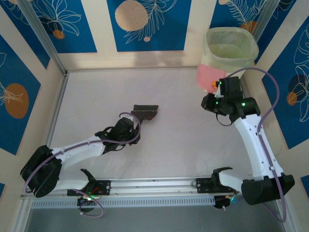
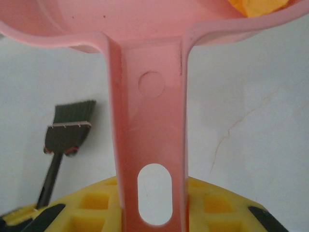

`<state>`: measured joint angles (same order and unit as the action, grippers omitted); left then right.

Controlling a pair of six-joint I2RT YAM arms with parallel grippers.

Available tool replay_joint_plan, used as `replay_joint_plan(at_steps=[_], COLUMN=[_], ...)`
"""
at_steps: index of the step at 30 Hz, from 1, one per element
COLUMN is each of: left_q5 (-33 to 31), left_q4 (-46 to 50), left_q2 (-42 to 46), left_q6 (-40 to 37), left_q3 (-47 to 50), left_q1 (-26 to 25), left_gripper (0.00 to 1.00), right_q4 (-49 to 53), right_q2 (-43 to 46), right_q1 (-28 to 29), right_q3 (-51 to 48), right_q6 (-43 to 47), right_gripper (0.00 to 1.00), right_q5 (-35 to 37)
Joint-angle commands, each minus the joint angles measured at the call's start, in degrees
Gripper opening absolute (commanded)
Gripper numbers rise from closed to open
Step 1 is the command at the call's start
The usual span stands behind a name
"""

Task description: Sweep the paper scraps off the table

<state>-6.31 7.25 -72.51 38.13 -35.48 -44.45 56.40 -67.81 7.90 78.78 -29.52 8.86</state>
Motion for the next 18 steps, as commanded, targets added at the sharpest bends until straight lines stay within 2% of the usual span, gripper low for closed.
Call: replay_joint_plan(at_steps=[1, 8, 11, 18], left_q5=[-1.72, -2.70, -3.57, -4.13], left_q4=[1.00, 2.37, 2.75, 3.28], left_q2=[0.53, 1.35, 2.26, 2.78], left_q6=[-1.81, -2.36, -2.53, -2.85], left_q3=[-1.59, -1.96, -1.78, -1.87], left_q1=[-0.74, -0.74, -0.73, -0.73], left_gripper=[0.00, 0.00, 0.00, 0.00], right_q4=[0.51, 1.75, 2.67, -5.70], right_q2=[-5.27, -20.33, -27.05, -38.16], right_q1=[-3.26, -9.49, -12.57, -20.47], right_q3=[8.46, 29.88, 39.16, 49.70], right_q6=[-1.53, -4.15, -6.66, -20.93], right_gripper=[0.00, 0.00, 0.00, 0.00], right_q5=[-5.92, -16.44, -23.06, -42.06])
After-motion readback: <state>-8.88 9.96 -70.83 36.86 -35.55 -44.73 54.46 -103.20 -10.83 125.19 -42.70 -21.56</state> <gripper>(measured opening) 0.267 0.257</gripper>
